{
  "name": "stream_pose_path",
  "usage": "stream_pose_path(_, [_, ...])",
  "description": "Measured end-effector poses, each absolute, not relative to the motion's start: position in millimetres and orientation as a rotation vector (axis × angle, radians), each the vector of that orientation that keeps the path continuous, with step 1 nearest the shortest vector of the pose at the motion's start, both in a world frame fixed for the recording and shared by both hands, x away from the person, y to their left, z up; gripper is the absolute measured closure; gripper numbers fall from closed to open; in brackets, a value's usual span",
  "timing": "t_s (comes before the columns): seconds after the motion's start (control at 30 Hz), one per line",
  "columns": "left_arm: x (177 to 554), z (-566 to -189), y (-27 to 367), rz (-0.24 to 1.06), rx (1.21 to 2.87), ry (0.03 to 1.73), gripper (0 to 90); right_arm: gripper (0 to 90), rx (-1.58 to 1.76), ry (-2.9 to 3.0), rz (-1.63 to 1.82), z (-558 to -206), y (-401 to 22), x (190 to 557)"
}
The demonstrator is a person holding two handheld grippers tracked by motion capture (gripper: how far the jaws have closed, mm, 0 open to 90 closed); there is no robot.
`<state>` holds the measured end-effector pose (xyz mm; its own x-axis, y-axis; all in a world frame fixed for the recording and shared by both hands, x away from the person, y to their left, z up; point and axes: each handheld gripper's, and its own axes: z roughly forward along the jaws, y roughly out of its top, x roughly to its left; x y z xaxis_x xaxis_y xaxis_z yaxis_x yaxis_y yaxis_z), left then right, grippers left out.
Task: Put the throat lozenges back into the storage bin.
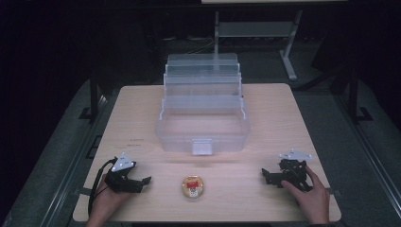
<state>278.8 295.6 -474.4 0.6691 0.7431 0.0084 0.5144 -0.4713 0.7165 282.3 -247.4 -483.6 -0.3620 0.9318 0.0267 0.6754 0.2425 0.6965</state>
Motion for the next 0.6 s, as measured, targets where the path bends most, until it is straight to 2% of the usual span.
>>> stream_pose_path(0.6, [273.2, -469.0, 301.3, 0.410, 2.212, 0.979, 13.1, 0.0, 1.468, 2.134, 0.888, -483.4, -247.7, 282.8])
